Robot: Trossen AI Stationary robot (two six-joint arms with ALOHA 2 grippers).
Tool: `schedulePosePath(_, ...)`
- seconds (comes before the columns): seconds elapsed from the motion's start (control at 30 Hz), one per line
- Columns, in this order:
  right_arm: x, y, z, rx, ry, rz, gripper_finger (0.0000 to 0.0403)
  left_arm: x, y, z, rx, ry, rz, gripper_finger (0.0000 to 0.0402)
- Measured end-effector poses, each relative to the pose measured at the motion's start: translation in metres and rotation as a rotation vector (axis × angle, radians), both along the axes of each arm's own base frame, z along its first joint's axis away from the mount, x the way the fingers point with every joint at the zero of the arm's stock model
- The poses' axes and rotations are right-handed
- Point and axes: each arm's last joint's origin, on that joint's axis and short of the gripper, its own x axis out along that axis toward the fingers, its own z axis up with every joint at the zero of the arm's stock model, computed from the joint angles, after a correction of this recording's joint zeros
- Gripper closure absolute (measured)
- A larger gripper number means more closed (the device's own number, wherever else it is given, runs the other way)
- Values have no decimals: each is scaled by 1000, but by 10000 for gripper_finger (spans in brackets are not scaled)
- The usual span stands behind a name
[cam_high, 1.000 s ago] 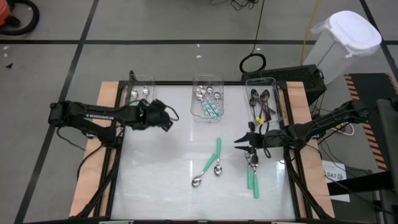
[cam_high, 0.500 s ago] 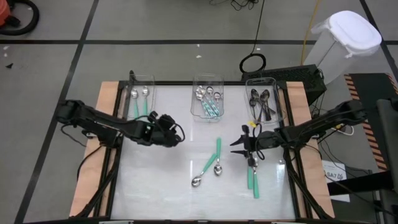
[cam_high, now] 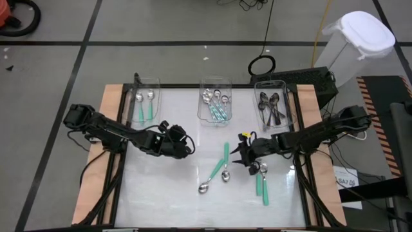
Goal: Sort silverware by color (type)
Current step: Put the green spoon into the left transparent bin
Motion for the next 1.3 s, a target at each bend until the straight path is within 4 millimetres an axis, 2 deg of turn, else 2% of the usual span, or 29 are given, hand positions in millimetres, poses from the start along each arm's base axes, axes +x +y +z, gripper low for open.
schedulePosePath(0.1, 9, -1, 7, -28, 46, 51, 238, 2, -2, 1, 9, -9, -25, 240)
schedulePosePath(0.27, 23, -7, 8, -82, 133, 145, 238, 3, -3, 2, 9, -26, -34, 240)
schedulePosePath(0.73, 72, -29, -21, -185, 360, 319, 238, 5, -4, 3, 15, -36, -46, 240)
schedulePosePath(1.0, 100, -37, -26, -199, 486, 397, 239, 5, -4, 3, 24, -27, -56, 240)
schedulePosePath(1.3, 103, -40, -29, -286, 613, 455, 262, 4, -4, 3, 26, -18, -58, 240)
